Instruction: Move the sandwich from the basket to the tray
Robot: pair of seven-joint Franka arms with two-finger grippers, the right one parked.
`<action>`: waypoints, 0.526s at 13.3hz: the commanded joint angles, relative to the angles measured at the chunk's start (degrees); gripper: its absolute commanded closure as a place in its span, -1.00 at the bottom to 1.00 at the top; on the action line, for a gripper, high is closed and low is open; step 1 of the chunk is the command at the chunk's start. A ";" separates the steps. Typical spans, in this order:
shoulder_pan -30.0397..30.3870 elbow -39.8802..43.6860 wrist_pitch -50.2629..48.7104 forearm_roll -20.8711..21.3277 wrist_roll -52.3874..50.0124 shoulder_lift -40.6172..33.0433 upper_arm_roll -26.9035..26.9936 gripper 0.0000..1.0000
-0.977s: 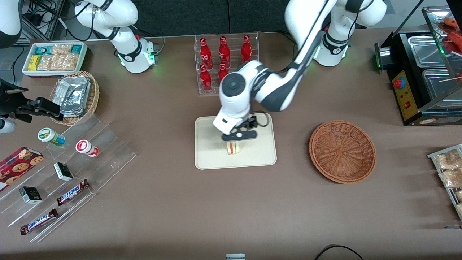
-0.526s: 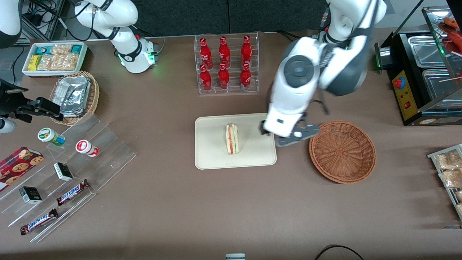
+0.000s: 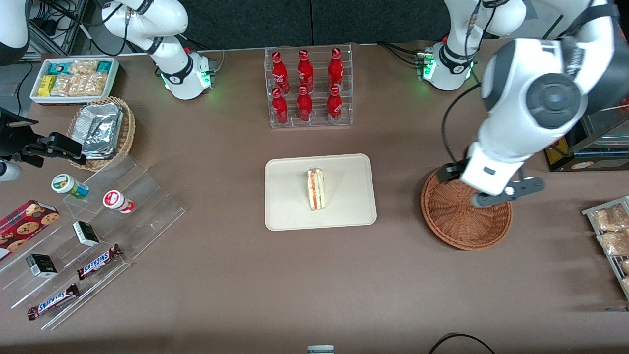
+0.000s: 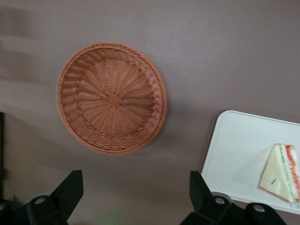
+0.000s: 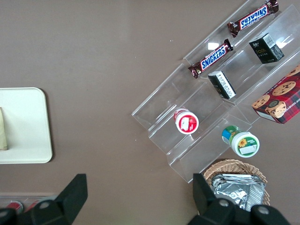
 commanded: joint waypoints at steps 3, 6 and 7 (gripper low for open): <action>-0.85 -0.86 -4.13 -0.75 11.47 -2.35 7.92 -1.00; 4.73 -0.77 -6.33 -0.93 15.55 -4.12 8.83 -1.00; 9.22 -0.42 -6.60 -1.89 15.72 -4.82 3.16 -1.00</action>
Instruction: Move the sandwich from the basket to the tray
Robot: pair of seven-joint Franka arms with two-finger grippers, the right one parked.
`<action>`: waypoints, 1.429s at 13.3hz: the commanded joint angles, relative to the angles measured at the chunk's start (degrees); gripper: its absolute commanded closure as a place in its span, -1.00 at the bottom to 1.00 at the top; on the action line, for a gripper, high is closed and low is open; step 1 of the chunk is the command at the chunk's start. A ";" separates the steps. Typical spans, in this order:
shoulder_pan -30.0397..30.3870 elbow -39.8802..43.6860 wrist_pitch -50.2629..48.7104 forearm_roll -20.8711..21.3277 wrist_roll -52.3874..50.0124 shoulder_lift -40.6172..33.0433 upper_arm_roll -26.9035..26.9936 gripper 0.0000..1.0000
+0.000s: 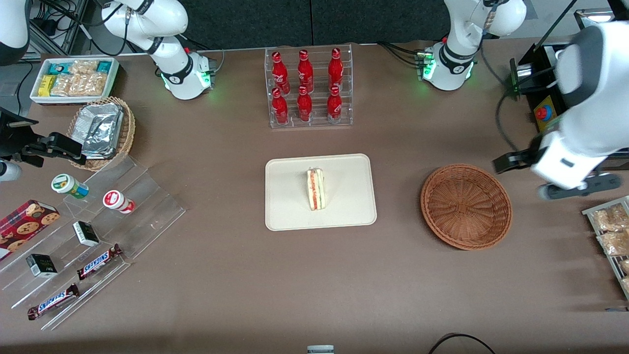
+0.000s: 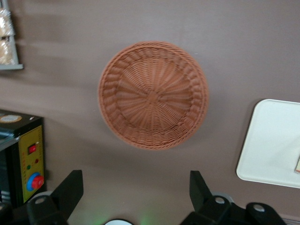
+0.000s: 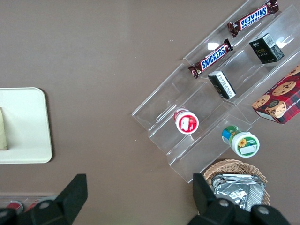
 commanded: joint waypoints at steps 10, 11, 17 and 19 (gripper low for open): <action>40.80 -6.34 -2.08 5.57 2.68 -11.48 -45.01 -1.00; 40.71 -7.92 -2.16 5.49 6.17 -13.06 -44.22 -1.00; 37.81 -7.87 -2.25 5.14 10.33 -13.88 -41.23 -1.00; 37.80 -4.70 -2.60 5.04 9.54 -12.64 -41.23 -1.00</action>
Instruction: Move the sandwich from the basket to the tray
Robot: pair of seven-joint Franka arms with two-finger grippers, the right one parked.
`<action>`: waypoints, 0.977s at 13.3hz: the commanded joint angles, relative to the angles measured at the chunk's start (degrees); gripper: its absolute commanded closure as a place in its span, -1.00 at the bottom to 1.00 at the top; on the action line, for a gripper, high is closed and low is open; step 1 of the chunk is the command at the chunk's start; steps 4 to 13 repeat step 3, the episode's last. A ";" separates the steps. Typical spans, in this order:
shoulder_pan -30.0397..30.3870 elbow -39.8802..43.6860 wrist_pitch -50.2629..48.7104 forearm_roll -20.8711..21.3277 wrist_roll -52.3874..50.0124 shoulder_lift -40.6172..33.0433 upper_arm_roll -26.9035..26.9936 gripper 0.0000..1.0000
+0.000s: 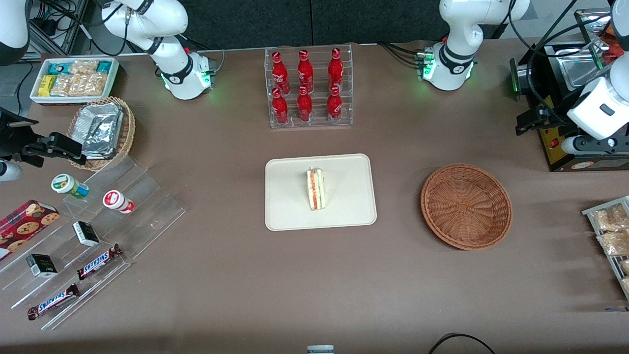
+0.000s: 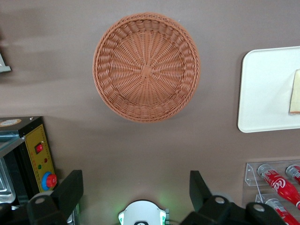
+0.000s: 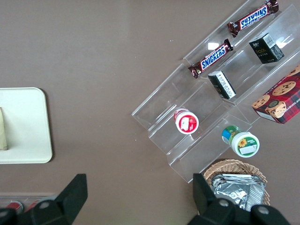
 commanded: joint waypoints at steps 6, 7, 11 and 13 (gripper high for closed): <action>-1.12 3.63 -1.76 0.75 0.18 0.92 1.07 -1.00; -1.12 3.63 -1.76 0.75 0.18 0.92 1.07 -1.00; -1.12 3.63 -1.76 0.75 0.18 0.92 1.07 -1.00; -1.12 3.63 -1.76 0.75 0.18 0.92 1.07 -1.00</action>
